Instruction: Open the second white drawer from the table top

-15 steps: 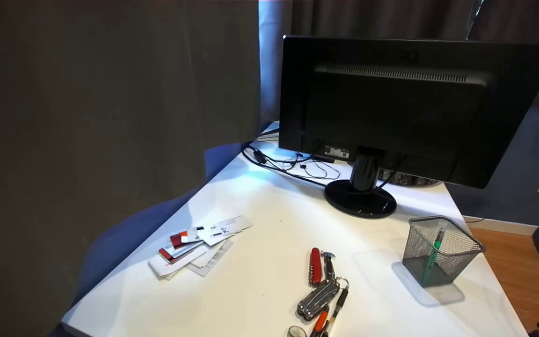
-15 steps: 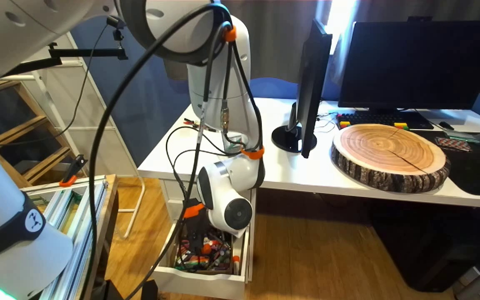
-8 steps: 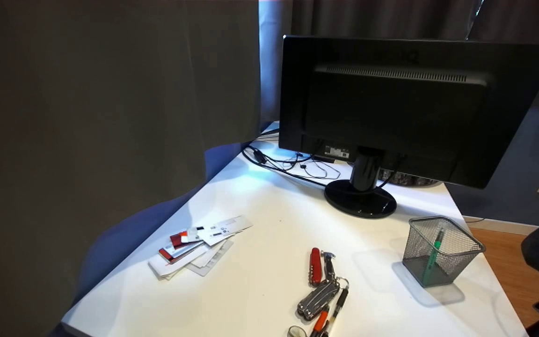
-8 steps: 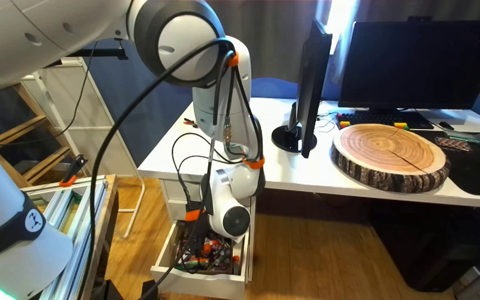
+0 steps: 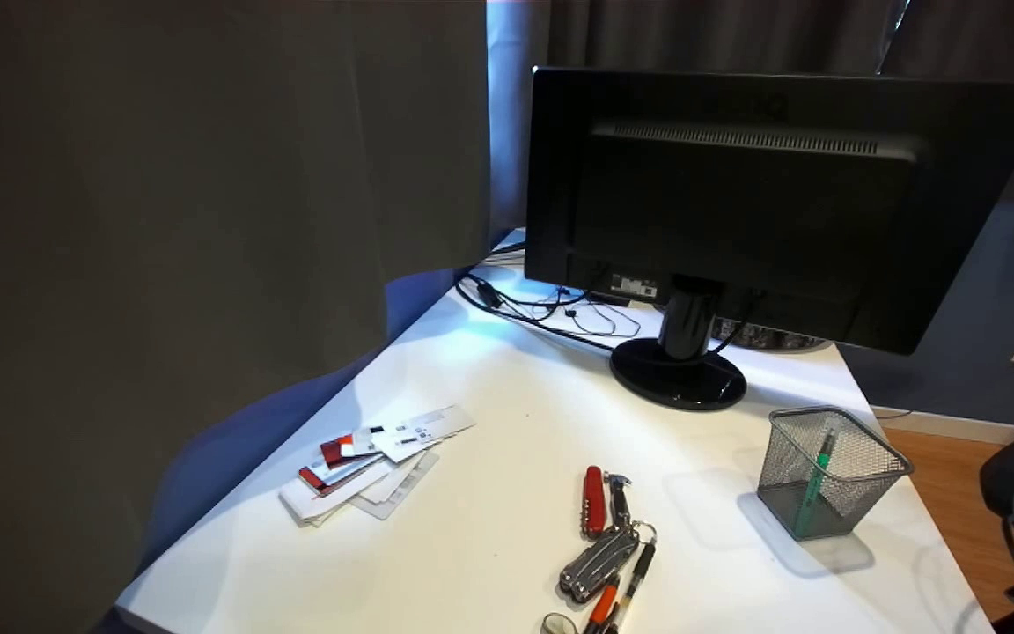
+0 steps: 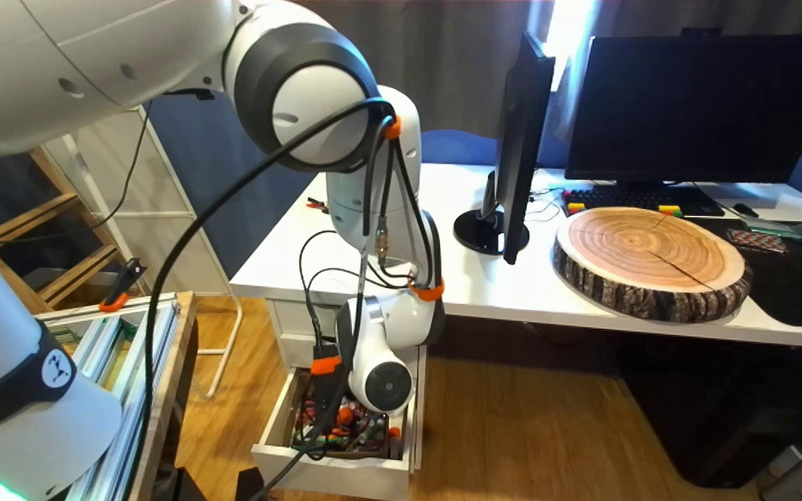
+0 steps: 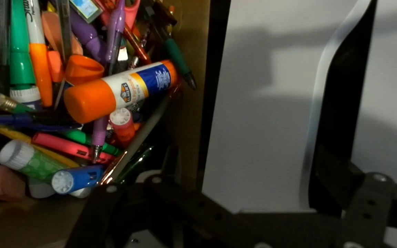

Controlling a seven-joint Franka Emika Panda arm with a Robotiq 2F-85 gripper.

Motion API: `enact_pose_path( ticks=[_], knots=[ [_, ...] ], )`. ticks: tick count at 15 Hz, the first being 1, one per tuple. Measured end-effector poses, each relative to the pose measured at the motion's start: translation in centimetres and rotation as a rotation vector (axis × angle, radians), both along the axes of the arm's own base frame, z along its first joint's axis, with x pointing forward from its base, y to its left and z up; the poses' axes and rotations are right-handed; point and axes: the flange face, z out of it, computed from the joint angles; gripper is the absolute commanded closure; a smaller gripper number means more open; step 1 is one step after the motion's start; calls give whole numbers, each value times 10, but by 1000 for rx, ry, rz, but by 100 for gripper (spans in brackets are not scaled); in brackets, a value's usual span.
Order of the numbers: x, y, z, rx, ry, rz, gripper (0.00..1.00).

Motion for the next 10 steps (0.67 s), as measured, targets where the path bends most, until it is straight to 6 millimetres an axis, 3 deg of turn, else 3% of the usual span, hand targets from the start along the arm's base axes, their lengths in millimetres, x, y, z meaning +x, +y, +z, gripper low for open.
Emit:
enact_pose_path(
  ticks=[10],
  knots=[
    [4,2,-16,70,6,-111,0]
  ],
)
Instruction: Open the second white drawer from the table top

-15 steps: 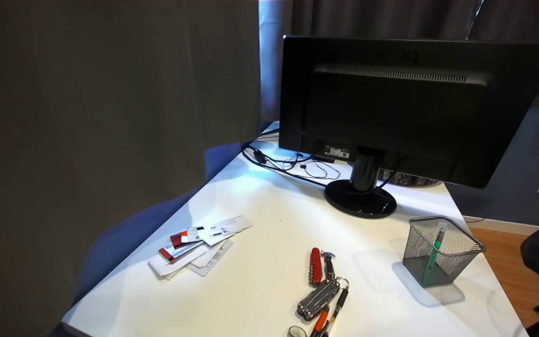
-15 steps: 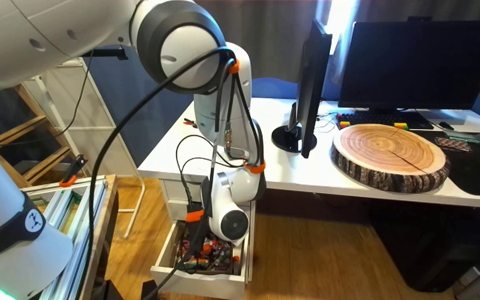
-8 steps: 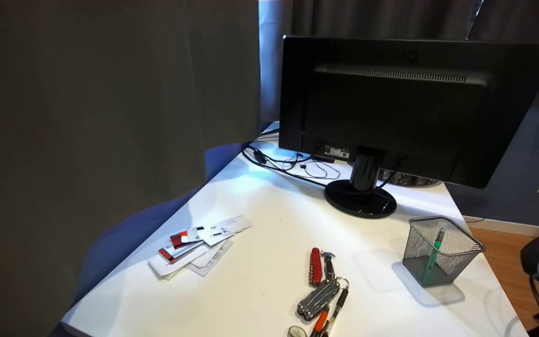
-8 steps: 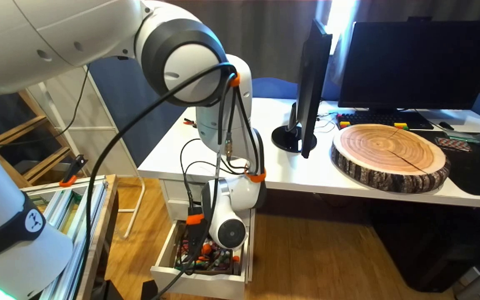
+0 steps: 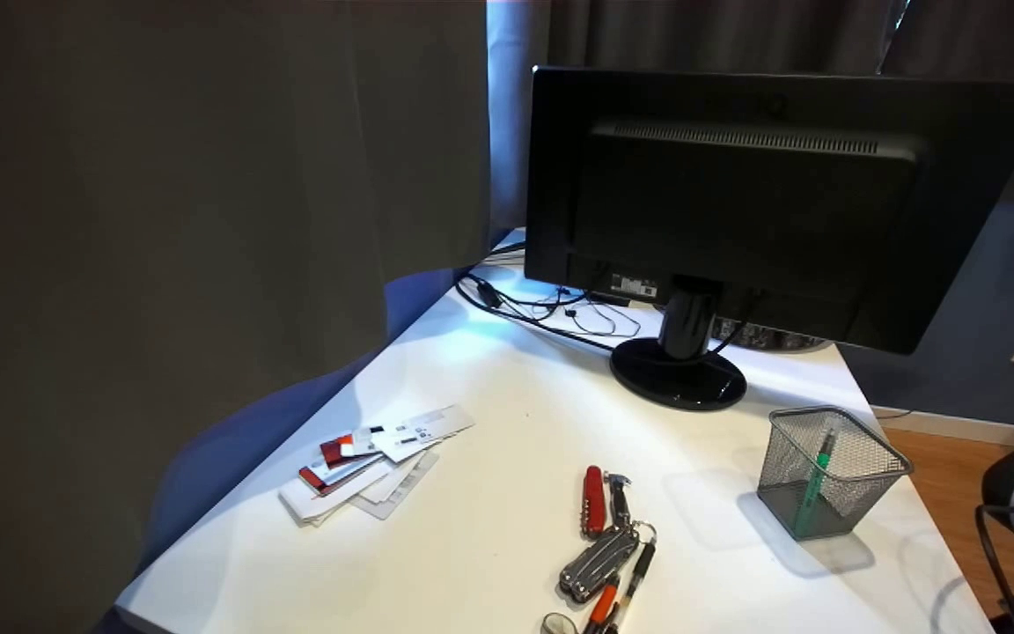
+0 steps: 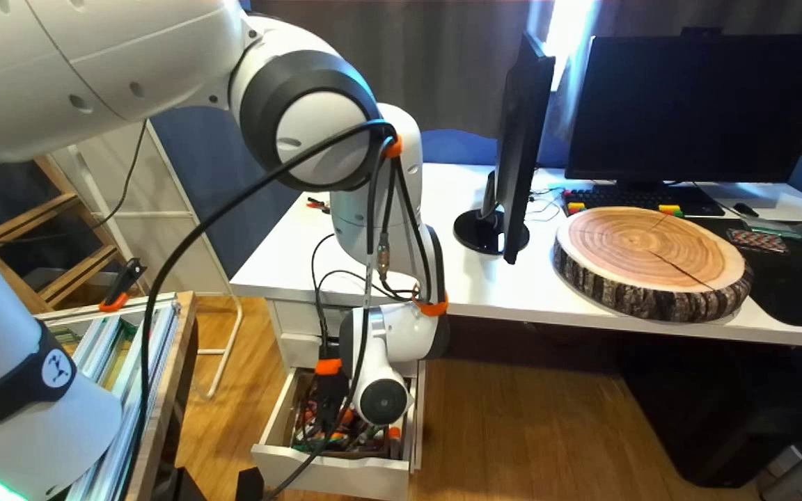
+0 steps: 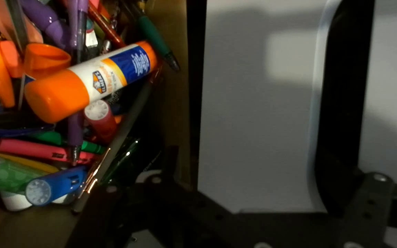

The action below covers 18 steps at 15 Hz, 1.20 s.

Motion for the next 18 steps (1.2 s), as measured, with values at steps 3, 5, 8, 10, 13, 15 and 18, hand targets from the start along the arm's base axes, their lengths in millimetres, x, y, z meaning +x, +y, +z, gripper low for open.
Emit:
enact_pose_path(
  ticks=[3,5,8,10,13,15,18],
  knots=[
    [-1,-1,-2,-2,6,-28,0],
    [-2,0,-2,-5,8,-43,0],
    [-2,1,-2,-10,7,-46,0],
    [-3,1,-2,-12,7,-45,0],
    [-3,1,-2,-18,8,-50,0],
    [-4,2,-1,-23,7,-52,0],
    [-4,2,0,-34,6,-53,0]
  ],
)
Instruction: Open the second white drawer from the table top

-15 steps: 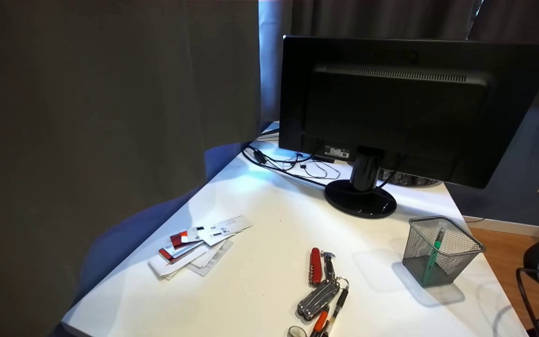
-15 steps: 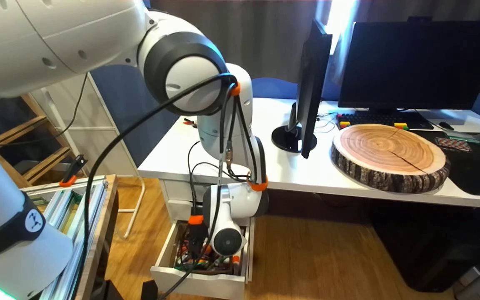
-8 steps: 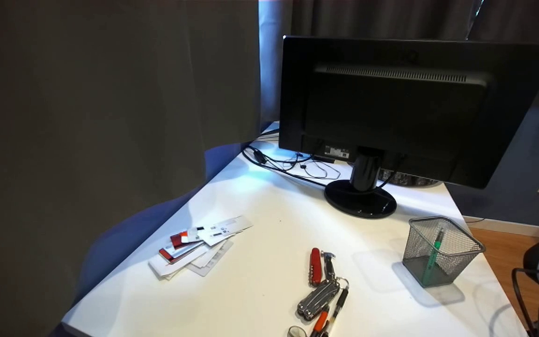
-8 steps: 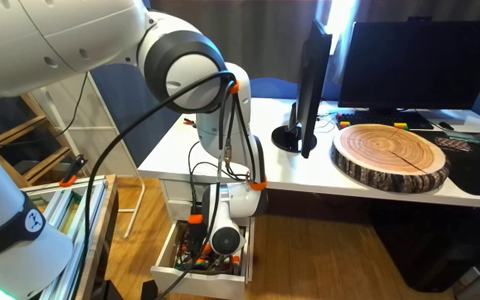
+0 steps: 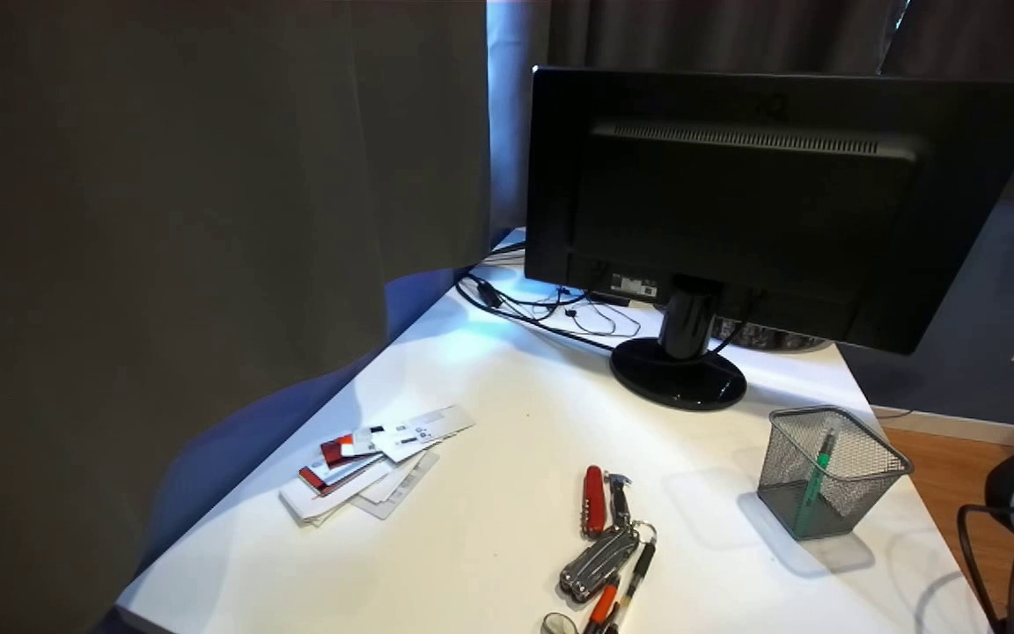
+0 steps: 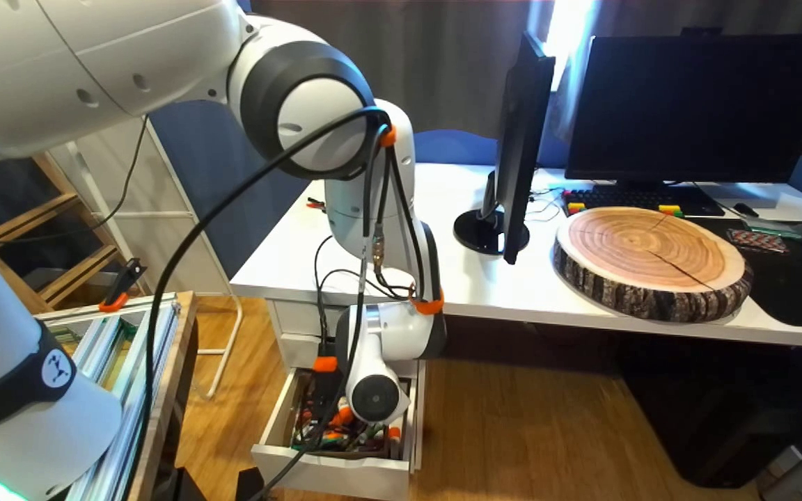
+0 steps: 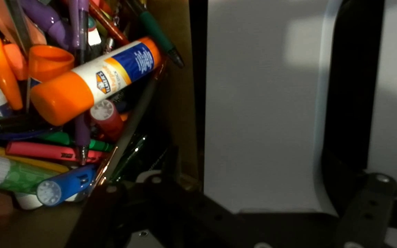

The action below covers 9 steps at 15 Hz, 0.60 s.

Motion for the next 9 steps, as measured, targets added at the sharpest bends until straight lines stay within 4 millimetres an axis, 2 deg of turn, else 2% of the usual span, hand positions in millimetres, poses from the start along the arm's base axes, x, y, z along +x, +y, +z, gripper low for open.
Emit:
enact_pose_path(
  ticks=[4,9],
  knots=[
    [-2,-3,2,-17,2,-3,0],
    [-9,-19,7,-45,16,-8,0]
  ],
)
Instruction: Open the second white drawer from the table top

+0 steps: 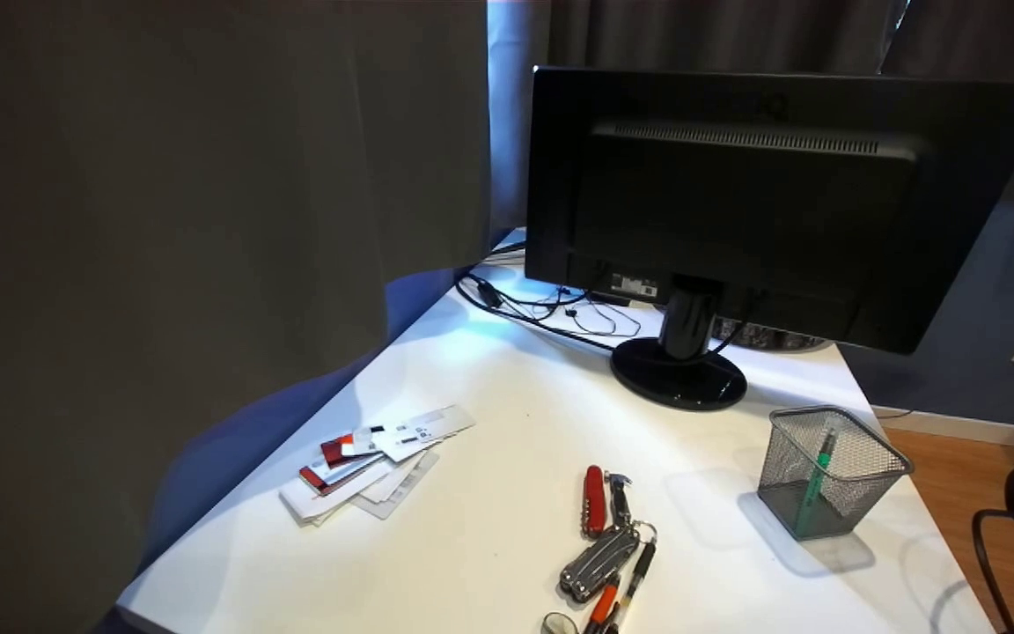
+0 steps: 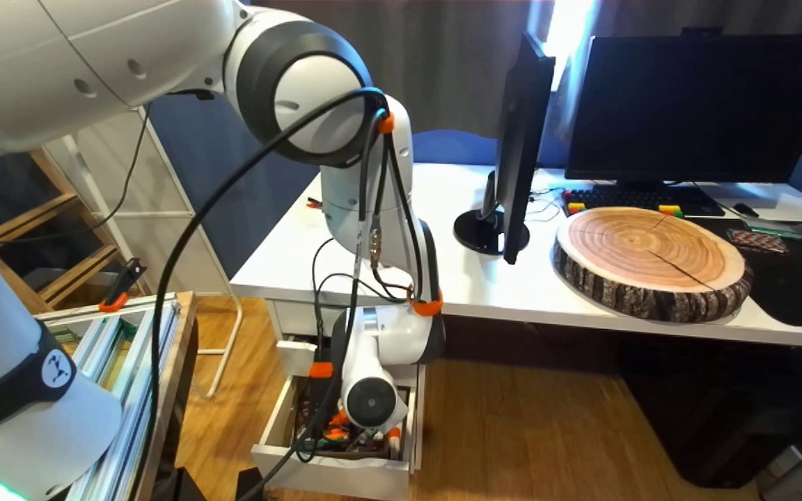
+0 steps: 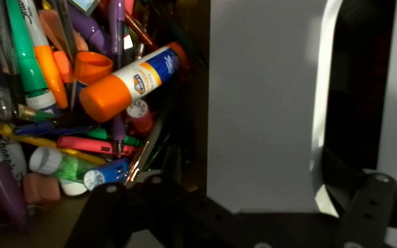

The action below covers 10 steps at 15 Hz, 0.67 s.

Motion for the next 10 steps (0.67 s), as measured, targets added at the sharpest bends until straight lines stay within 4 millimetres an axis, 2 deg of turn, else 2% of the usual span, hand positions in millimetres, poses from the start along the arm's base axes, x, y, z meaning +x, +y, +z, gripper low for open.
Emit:
enact_pose_path(
  ticks=[10],
  knots=[
    [-28,-58,7,-110,49,-23,0]
  ],
)
